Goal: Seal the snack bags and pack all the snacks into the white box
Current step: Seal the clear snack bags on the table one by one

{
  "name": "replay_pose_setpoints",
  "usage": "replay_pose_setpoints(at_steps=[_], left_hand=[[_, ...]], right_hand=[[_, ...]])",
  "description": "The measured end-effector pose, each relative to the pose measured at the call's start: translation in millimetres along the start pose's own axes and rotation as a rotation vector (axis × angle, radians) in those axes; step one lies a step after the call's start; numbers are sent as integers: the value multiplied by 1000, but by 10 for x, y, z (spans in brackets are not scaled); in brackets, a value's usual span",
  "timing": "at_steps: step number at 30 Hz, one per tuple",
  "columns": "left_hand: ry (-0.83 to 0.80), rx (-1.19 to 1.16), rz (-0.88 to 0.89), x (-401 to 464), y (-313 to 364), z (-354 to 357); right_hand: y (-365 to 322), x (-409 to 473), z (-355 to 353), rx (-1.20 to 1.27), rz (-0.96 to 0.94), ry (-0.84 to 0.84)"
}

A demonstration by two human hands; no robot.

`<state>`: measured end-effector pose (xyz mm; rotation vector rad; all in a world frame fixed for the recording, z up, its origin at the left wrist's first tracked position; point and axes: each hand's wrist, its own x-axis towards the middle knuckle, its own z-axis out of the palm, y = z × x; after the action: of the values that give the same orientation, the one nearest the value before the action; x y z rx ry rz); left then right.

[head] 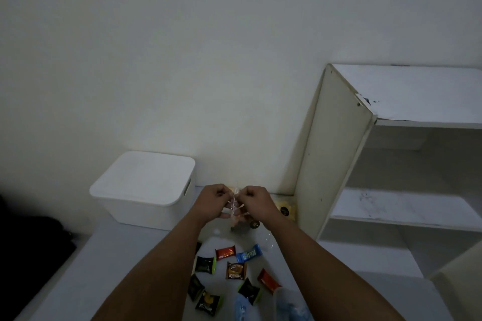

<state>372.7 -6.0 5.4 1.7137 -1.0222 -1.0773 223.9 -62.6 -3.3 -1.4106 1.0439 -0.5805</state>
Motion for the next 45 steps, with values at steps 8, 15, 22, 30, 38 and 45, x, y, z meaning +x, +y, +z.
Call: replay_pose_setpoints(at_steps=[8, 15, 22, 30, 38, 45], left_hand=[[39, -40, -13, 32, 0, 16], [-10, -152, -126, -25, -64, 23], [45, -120, -108, -122, -127, -33], [90, -14, -68, 144, -447, -212], [236, -51, -32, 634, -578, -280], [317, -89, -161, 1146, -836, -304]], right_hand=[[12, 7, -76, 17, -33, -18], [147, 79, -141, -88, -24, -89], [80, 96, -128, -217, 21, -257], [96, 385, -159, -135, 26, -199], [391, 692, -9, 2, 132, -90], [653, 1387, 315, 53, 213, 49]])
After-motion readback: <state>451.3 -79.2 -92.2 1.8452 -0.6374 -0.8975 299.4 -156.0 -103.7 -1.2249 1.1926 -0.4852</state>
